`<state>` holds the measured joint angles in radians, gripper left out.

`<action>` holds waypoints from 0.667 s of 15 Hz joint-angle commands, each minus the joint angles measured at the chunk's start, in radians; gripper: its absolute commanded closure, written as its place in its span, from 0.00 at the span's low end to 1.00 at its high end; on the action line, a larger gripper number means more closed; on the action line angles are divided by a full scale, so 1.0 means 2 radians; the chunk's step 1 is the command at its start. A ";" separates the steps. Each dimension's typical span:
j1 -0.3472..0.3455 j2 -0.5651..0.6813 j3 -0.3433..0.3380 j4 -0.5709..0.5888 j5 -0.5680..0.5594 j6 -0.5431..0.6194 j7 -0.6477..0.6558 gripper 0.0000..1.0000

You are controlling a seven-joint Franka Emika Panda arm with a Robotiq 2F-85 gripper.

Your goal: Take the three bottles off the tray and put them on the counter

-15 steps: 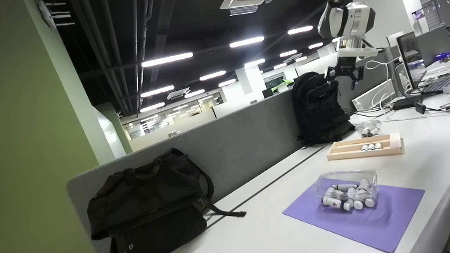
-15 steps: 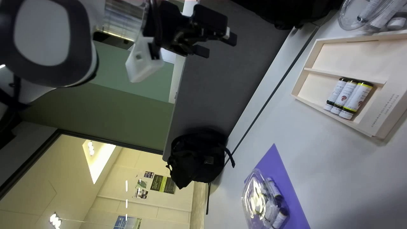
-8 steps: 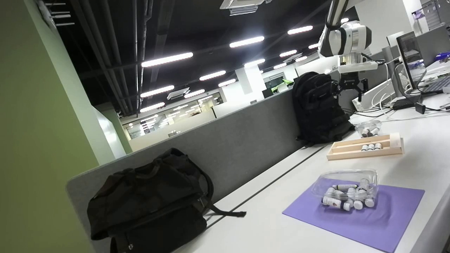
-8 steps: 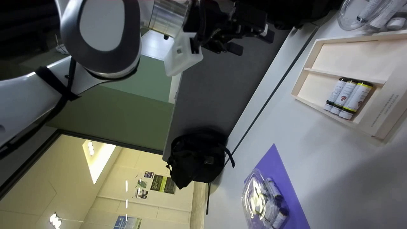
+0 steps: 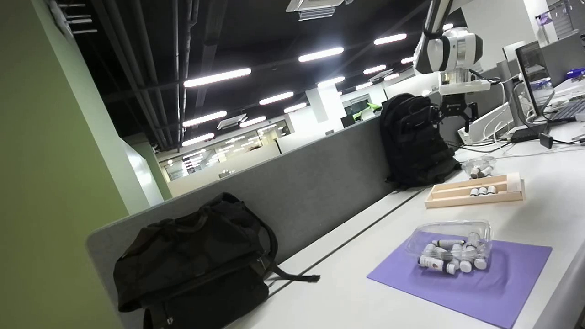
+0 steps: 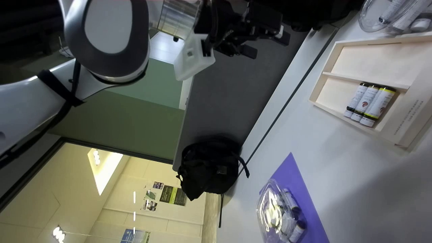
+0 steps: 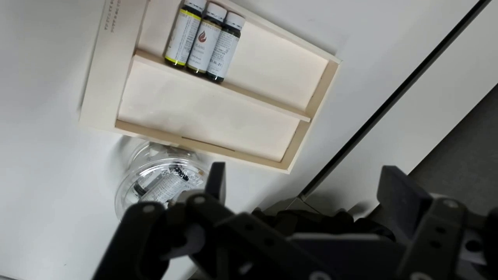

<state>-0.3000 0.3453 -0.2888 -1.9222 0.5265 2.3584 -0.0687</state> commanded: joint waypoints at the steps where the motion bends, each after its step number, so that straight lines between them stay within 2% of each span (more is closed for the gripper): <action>1: -0.022 0.021 0.024 -0.003 -0.004 0.020 -0.007 0.00; 7: -0.034 0.085 0.033 -0.008 -0.015 0.066 0.018 0.00; 10: -0.029 0.126 0.031 -0.002 -0.037 0.088 0.042 0.00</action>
<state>-0.3543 0.5403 -0.2354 -1.9446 0.5060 2.5036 -0.0676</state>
